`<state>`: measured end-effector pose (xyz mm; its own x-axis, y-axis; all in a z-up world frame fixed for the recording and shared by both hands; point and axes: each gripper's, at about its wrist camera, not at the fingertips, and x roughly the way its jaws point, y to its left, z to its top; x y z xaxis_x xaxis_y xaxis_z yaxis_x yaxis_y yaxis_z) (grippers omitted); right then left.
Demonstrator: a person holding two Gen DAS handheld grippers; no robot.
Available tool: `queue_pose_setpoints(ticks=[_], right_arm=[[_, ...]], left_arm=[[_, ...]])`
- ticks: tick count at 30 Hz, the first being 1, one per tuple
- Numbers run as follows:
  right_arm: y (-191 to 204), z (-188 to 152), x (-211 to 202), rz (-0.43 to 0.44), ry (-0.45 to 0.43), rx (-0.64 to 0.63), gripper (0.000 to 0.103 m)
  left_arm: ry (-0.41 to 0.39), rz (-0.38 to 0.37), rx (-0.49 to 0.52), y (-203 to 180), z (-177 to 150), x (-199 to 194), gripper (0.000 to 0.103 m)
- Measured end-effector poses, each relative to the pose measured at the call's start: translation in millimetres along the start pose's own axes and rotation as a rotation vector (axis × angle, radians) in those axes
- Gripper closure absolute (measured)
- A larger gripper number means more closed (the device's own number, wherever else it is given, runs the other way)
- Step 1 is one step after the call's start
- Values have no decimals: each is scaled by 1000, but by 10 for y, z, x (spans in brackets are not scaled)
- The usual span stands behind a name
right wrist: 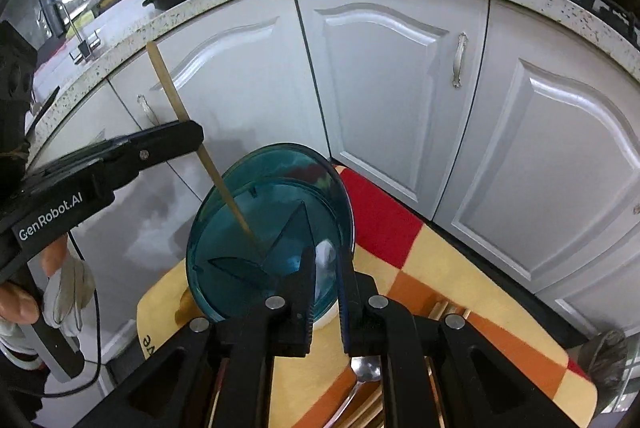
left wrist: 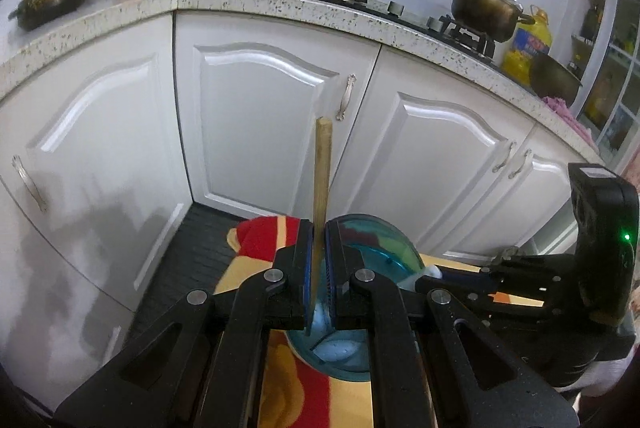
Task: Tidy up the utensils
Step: 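Lower the spoon into the teal-lidded cup with the right tool while the left tool drops the chopstick in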
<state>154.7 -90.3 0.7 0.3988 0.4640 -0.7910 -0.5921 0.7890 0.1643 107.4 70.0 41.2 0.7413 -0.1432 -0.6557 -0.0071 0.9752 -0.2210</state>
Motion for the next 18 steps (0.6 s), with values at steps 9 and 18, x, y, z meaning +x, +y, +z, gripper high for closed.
queue_pose_setpoints(ticks=[9,18], right_arm=[[-53,-112,-207,19,-39,73,73],[-47,-267,-465,10,-82,108,64]], left_arm=[[-14,-13,-59,69,-18,-186,71],[-47,-16,-50,-47,-105,-452,61]])
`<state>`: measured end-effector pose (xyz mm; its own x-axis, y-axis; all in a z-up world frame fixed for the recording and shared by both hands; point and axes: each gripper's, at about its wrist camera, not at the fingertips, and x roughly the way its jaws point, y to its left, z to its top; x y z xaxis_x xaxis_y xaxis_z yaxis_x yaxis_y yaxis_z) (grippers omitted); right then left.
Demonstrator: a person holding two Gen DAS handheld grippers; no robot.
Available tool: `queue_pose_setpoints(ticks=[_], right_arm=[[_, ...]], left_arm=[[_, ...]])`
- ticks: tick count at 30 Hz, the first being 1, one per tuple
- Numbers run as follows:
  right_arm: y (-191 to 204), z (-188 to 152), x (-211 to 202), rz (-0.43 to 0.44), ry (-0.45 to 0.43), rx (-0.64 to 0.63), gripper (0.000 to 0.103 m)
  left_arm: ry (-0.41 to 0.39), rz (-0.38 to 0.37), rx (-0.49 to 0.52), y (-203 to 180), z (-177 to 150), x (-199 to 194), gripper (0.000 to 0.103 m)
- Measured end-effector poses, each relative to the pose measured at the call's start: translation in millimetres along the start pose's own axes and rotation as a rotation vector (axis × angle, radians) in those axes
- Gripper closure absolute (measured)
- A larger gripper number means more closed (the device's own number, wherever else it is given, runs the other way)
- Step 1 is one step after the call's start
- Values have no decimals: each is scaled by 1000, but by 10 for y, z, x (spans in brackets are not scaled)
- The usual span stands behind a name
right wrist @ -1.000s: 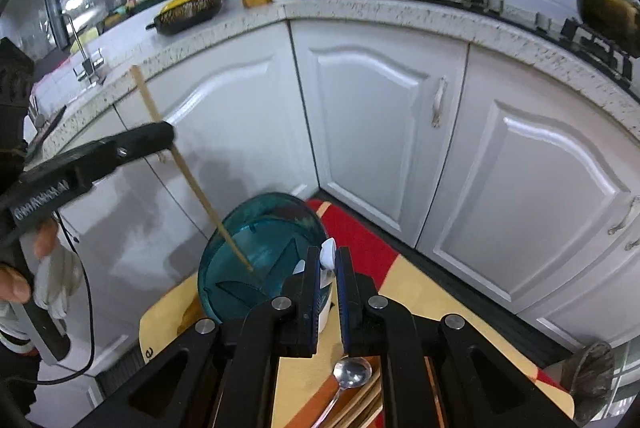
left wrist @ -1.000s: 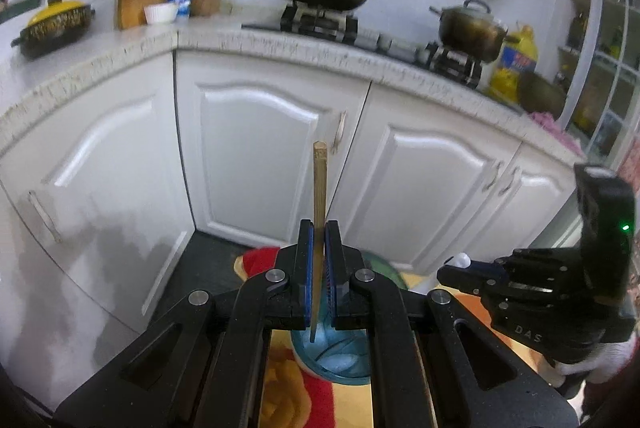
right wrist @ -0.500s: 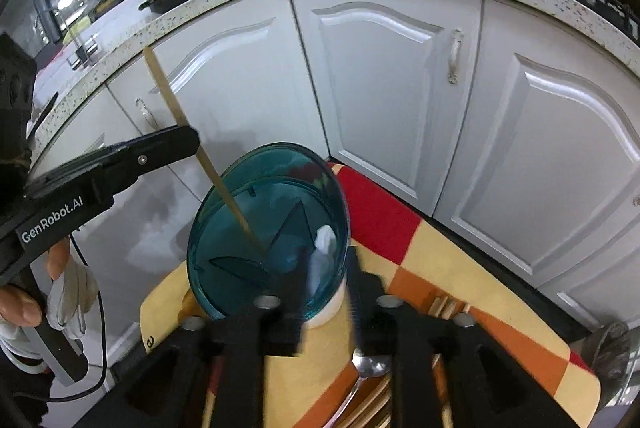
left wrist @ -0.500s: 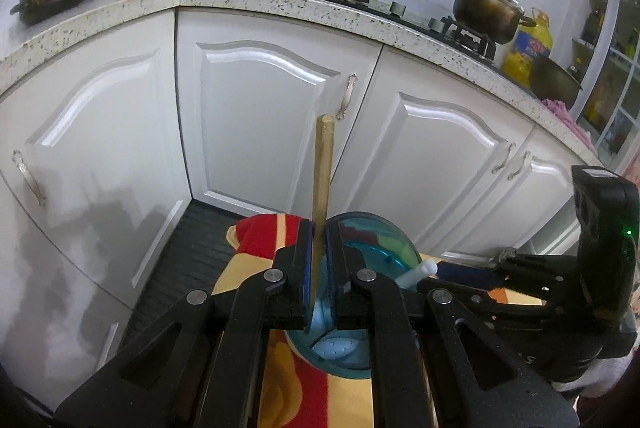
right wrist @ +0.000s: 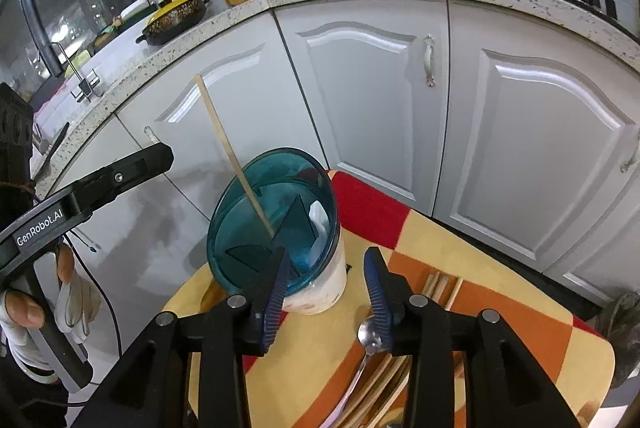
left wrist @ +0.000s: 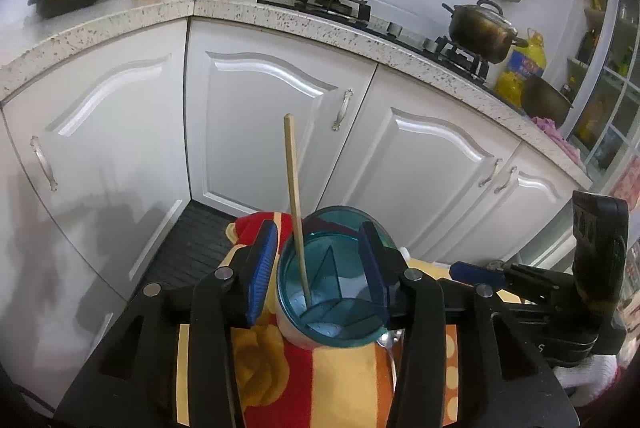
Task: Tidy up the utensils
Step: 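Lower the spoon into the teal-lidded cup with the right tool while the left tool drops the chopstick in, then open and withdraw both tools from the cup back toward the remaining utensils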
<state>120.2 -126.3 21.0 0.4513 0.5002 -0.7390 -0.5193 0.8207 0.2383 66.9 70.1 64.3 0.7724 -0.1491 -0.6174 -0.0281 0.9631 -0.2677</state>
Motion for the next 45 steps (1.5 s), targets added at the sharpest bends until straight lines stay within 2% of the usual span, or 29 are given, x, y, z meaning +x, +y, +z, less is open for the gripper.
queue_pose_setpoints(ticks=[8,18,31,42,45], right_arm=[[-61,-172,-252,-23,-29,42,61],[-105,-465,-566,-74,-44,59,60],[-282,-836,-830,-127,-55,130,59],[-407,-1032,-816,-142,-24,162,58],[-472,-1103,-775,-148,-5,180,54]], left_arm=[[-37,-28,39,-192,-107,-278,54],[-19,-80,87,-469,-359,-422,53],[44,-59,124,-634,-690,-343,53],[83,-60,148,-732,-832,-269,53],[101,-73,145,-726,-871,-238,53]])
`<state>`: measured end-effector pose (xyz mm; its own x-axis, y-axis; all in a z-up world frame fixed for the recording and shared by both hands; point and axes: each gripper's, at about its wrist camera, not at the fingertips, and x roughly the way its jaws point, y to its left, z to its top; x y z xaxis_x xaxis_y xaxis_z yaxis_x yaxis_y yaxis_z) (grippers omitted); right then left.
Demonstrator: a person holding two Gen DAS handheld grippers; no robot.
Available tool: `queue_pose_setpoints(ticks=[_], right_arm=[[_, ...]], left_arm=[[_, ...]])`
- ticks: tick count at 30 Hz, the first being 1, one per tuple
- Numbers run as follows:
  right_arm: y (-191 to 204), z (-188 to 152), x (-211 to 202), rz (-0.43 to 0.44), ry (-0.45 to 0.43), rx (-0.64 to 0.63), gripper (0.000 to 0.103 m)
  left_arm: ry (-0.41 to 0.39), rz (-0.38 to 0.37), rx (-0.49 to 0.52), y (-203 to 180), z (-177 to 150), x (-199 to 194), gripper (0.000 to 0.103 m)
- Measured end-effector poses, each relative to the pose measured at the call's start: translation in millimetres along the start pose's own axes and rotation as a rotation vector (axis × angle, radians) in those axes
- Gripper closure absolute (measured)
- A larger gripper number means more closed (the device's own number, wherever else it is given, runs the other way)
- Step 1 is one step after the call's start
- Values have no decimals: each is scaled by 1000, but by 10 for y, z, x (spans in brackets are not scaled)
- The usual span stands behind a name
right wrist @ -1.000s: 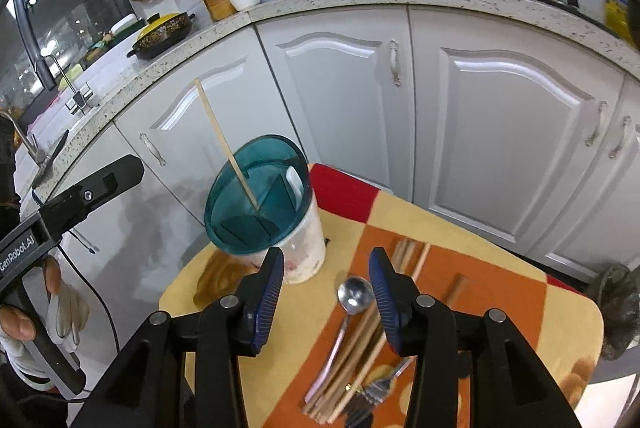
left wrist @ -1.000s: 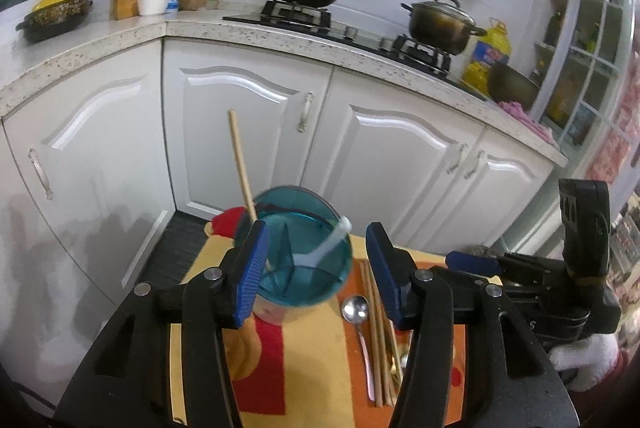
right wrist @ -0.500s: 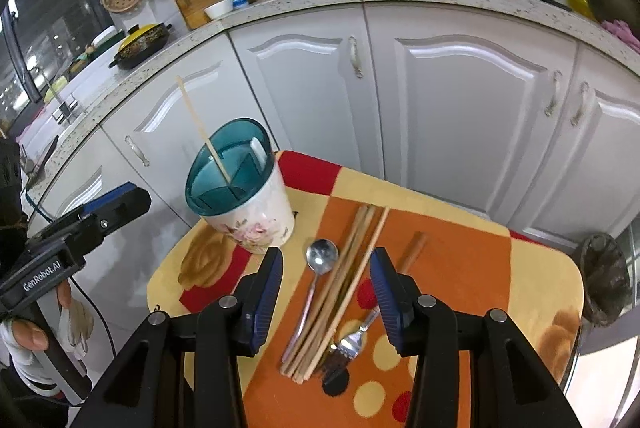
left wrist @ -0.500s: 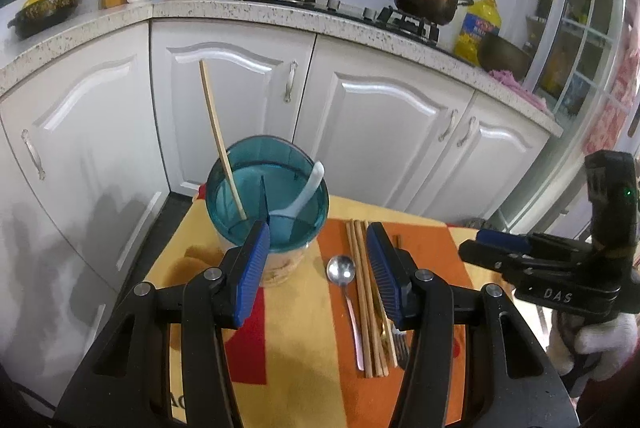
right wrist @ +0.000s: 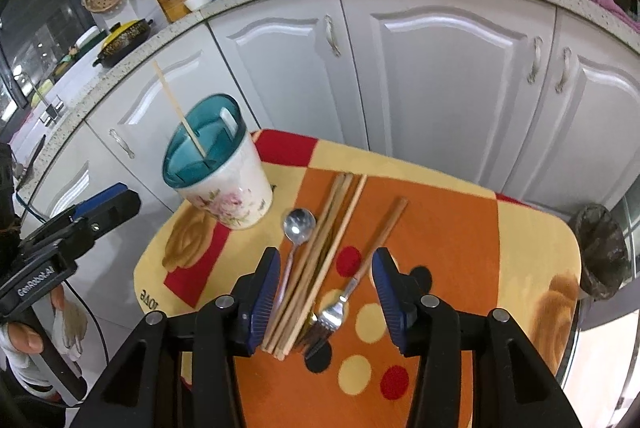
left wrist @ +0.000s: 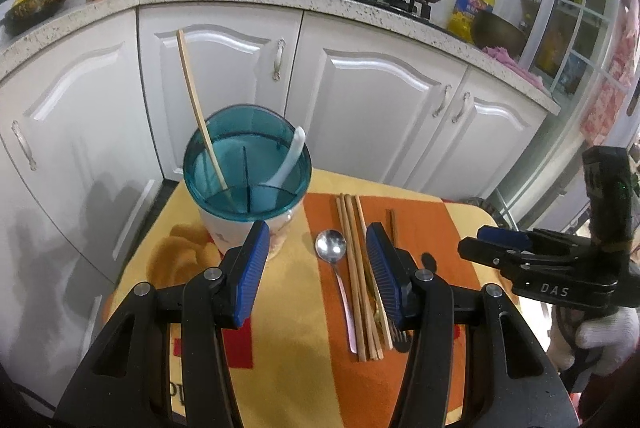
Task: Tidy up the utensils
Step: 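Open and withdraw both tools from the cup back toward the remaining utensils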
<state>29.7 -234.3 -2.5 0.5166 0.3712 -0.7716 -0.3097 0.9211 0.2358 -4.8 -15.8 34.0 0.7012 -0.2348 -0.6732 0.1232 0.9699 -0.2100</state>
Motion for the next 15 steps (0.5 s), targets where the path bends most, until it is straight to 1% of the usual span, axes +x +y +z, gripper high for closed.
queue_pose_setpoints(ticks=[3,10,14,15], right_arm=[[-66,-58,76,-10,25,18,50],[-175,-160,375,3,96,48,50],[-148,-161,554,29,124,34,51],[-136,-158,599,31,129,27,52]], left_arm=[[23,-17,-5,31,-57,46,53],[100,-23,12,70,-239,218,53],[147,-22,23,65,-337,349,53],[160,-22,22,65,-362,389,53]])
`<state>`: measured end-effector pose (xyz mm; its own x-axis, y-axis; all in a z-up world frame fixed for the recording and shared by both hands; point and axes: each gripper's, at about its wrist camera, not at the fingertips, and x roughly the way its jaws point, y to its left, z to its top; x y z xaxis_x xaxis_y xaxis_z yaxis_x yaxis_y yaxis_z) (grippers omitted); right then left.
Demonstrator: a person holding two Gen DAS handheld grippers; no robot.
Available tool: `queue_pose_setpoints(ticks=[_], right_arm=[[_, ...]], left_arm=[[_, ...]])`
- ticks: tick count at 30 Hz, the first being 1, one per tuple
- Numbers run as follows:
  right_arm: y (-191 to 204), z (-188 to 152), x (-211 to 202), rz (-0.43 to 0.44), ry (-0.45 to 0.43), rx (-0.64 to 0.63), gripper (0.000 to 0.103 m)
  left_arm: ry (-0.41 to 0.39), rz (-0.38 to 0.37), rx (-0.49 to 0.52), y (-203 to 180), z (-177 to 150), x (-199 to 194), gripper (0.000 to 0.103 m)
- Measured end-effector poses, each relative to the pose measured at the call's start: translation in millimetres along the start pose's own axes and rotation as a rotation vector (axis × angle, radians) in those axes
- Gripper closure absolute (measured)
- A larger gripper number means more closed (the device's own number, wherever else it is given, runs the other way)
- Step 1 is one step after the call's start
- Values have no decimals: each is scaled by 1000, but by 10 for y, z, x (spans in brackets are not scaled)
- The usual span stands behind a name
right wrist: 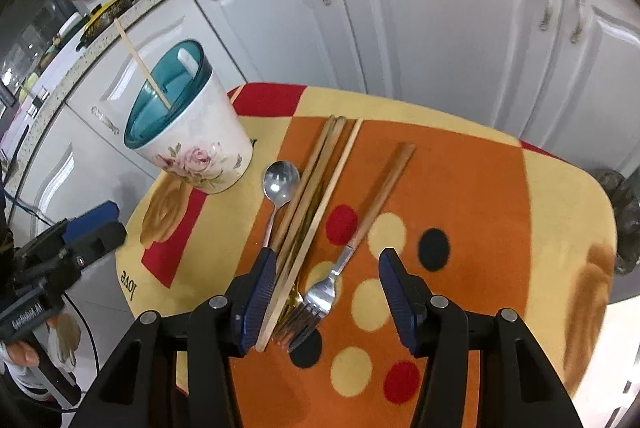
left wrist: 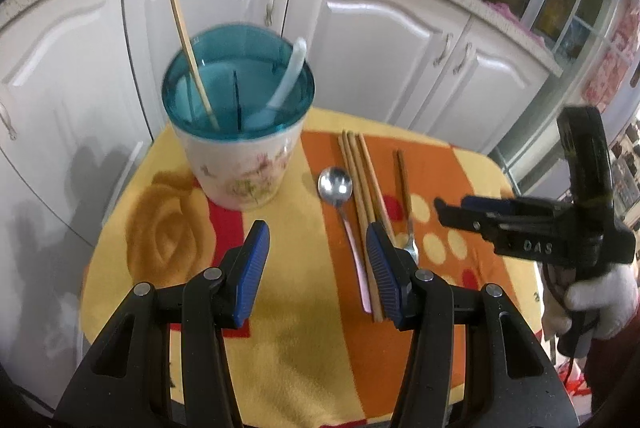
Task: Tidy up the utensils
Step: 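Open and withdraw both tools from the cup back toward the remaining utensils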
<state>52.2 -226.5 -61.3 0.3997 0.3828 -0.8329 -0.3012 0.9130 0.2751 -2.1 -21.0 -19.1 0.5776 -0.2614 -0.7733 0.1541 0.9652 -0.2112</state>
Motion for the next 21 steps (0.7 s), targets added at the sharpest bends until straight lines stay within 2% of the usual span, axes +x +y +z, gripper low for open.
queue_pose_setpoints(ticks=[13,16,18,21], right_arm=[[-18,554,756,-5,70,34,55],[-92,628,943,4,98,68,64],[-144,645,1033,21,104,87,76],[-180,633,1006,60,94,81,86]], left_arm=[[63,-9,-14,73,-47,250,53],[75,-12,-17,79,-41,307,53],[80,-15,-13,70,-30,347,53],[85,-17,-13,59,-6,426,53]])
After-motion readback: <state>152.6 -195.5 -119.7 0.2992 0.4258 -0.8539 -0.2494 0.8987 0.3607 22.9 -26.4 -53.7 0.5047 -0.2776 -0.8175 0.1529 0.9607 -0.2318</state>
